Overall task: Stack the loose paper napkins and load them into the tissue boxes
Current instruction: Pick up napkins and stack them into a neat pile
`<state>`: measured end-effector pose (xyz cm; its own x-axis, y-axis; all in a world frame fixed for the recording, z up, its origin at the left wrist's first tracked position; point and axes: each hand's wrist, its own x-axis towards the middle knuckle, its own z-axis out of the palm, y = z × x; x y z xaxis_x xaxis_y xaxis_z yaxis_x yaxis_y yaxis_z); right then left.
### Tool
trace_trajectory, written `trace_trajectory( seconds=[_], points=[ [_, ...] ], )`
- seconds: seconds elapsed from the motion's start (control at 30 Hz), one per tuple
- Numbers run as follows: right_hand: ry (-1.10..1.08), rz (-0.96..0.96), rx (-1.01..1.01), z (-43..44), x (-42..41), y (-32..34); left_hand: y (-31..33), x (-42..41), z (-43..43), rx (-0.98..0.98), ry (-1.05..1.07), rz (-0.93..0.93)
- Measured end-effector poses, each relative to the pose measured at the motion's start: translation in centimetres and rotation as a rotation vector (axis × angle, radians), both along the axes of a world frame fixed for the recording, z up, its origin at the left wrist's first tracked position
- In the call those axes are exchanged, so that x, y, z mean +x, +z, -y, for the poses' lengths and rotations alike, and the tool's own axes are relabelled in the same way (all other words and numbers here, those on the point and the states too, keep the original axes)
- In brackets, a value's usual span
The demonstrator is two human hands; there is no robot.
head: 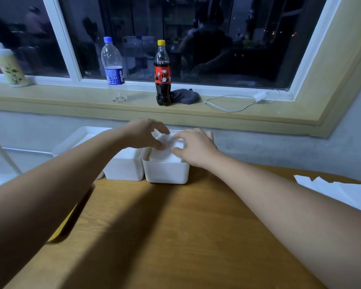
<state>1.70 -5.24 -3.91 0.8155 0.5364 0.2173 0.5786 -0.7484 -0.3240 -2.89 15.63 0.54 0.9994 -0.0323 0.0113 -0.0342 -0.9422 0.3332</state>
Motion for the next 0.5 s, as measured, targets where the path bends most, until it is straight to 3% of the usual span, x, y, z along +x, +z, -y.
trace_trajectory(
  seconds=[0.13,0.3,0.4,0.5],
  points=[
    [0.054,-0.106,-0.180,-0.3,-0.2,0.1,-0.1,0.1,0.4,0.212,-0.004,-0.150],
    [0.101,-0.153,-0.326,-0.5,-0.4,1.3,-0.5,0.6,0.8,0.338,-0.017,-0.192],
    [0.106,-0.162,-0.287,-0.6,-0.5,1.4,-0.1,0.4,1.1,0.289,-0.018,-0.189],
    [0.093,-0.152,-0.099,0.3,-0.5,1.3,0.6,-0.3,1.5,0.248,-0.032,-0.115]
  ],
)
